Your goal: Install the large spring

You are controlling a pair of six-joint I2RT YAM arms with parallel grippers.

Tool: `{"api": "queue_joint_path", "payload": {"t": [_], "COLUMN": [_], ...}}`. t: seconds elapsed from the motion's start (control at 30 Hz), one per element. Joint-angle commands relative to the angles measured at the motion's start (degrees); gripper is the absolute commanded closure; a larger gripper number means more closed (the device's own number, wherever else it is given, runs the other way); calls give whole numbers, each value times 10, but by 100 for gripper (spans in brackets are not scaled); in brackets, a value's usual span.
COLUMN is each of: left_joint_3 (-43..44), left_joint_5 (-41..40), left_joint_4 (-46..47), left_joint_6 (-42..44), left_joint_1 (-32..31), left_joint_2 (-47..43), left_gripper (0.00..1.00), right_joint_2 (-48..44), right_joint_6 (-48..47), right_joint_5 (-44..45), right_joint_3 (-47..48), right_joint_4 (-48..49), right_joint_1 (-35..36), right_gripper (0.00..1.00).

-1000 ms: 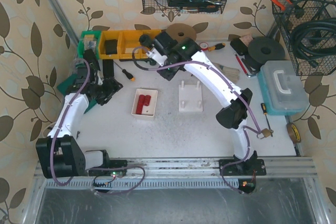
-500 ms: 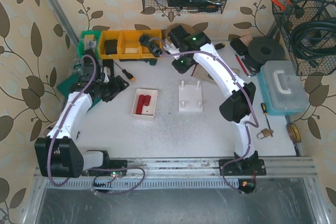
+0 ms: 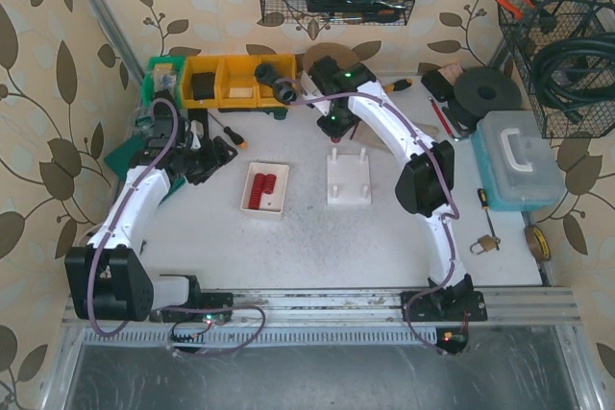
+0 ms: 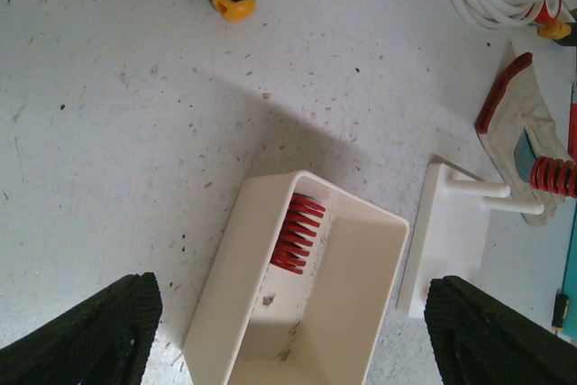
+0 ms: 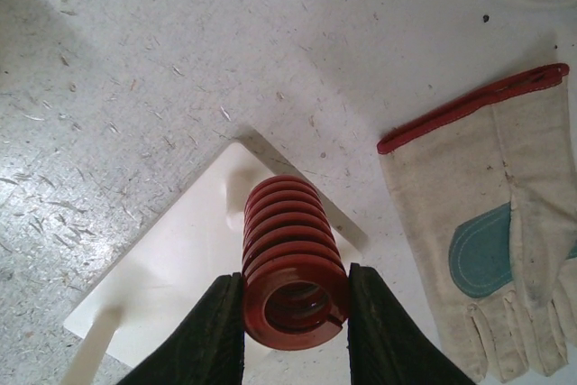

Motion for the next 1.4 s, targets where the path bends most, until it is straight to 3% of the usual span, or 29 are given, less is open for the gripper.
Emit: {"api": "queue_joint_path", "payload": {"t": [0.0,1.37], "left_joint_3": [9,1], "left_joint_5": [0,-8], "left_joint_4": [21,28], "left_joint_6": [15,9], "left_joint_1": [-8,-10], "left_joint_2": [6,8], "left_gripper": [16,16], "right_joint_2": [1,-29], "right_joint_6": [-10,-4], "right_joint_5": [0,-13], "right_joint_3": [-10,-90], "right_joint_4": [12,22], "right_joint_1": [-4,11], "right_gripper": [100,100]}}
